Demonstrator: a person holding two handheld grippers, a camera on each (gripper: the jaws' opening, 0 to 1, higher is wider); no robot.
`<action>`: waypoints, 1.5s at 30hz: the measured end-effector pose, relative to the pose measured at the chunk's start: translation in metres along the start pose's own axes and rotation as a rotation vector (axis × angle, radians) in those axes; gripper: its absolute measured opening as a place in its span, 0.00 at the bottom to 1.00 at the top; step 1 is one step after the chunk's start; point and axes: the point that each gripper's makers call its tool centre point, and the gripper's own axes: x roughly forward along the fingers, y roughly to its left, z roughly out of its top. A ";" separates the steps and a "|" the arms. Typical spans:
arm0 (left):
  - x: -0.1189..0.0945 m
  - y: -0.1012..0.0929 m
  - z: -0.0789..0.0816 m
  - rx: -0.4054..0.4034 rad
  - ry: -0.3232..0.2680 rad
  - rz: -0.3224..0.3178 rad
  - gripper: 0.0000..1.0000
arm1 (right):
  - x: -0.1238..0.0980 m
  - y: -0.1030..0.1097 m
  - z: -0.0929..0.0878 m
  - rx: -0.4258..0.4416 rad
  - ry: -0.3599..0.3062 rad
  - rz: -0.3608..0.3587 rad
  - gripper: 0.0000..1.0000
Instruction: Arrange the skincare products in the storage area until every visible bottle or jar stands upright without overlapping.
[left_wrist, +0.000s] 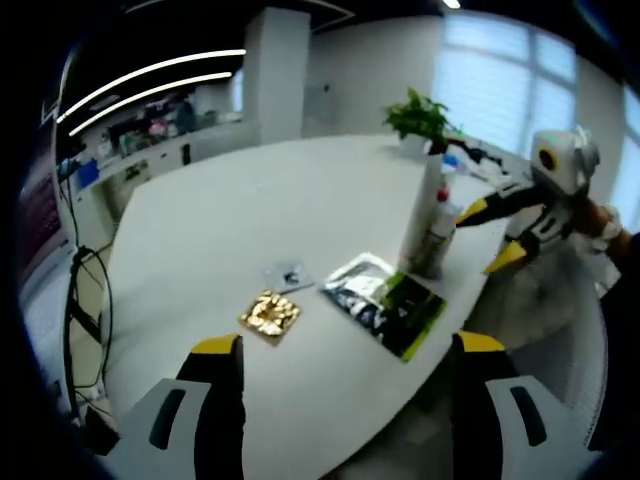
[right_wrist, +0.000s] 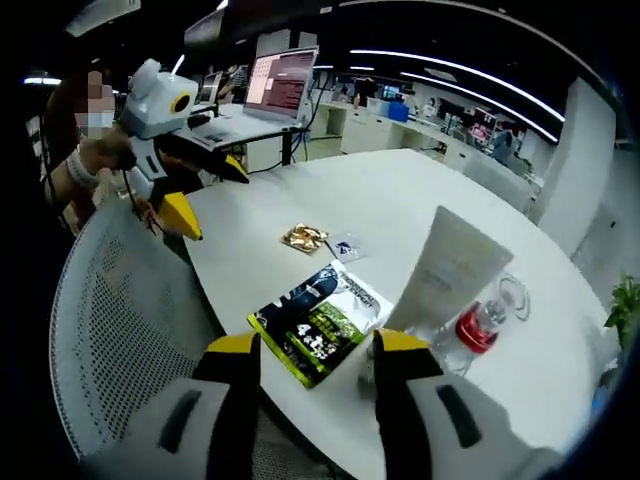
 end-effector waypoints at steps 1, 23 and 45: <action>0.000 -0.001 -0.001 0.000 -0.002 -0.004 0.85 | -0.004 -0.003 0.000 0.009 -0.005 -0.013 0.52; 0.002 -0.004 -0.015 -0.053 -0.041 0.015 0.97 | -0.027 -0.036 -0.024 0.364 -0.192 -0.099 0.99; 0.034 0.021 -0.017 0.033 0.075 -0.009 0.97 | -0.045 -0.040 -0.039 0.313 -0.177 -0.174 0.98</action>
